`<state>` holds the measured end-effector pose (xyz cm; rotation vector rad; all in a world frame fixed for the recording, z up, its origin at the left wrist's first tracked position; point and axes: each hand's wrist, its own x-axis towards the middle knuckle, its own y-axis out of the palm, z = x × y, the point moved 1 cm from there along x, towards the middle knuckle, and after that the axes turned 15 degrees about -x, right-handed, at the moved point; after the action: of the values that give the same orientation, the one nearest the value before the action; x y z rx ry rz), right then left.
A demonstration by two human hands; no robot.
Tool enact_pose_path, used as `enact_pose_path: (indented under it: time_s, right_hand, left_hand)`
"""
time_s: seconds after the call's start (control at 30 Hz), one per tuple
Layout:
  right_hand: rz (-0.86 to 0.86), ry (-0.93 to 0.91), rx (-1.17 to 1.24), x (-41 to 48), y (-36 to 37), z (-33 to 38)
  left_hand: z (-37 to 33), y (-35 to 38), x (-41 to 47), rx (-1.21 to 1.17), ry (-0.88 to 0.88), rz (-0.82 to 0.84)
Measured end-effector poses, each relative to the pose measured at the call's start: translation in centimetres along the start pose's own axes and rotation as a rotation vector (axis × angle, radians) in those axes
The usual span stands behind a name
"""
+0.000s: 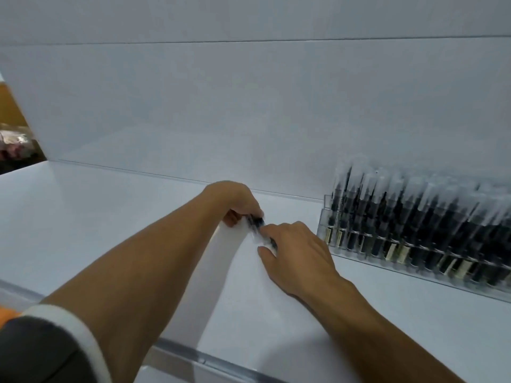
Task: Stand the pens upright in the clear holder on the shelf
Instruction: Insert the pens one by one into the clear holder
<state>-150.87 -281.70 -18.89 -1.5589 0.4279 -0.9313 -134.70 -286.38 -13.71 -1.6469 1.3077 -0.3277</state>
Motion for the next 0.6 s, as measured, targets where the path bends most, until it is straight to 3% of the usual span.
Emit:
enact_pose_path:
  time_s: [0.1,0.27,0.47,0.6]
  right_hand:
    - [-0.002,0.012,-0.003,0.0,-0.1,0.0]
    - [0.028,0.073,0.072,0.0,-0.2,-0.4]
    - [0.055,0.088,0.159,-0.2,-0.6,-0.1]
    - [0.052,0.117,0.318,-0.6,-1.8,0.4]
  left_hand:
    - [-0.4,-0.2,0.2,0.032,-0.014,0.078]
    - [0.1,-0.1,-0.3,0.015,0.023,0.024]
    - [4.3,1.7,-1.4,-0.392,0.160,-0.205]
    - [5.2,2.7,-3.8,-0.779,0.308,-0.215]
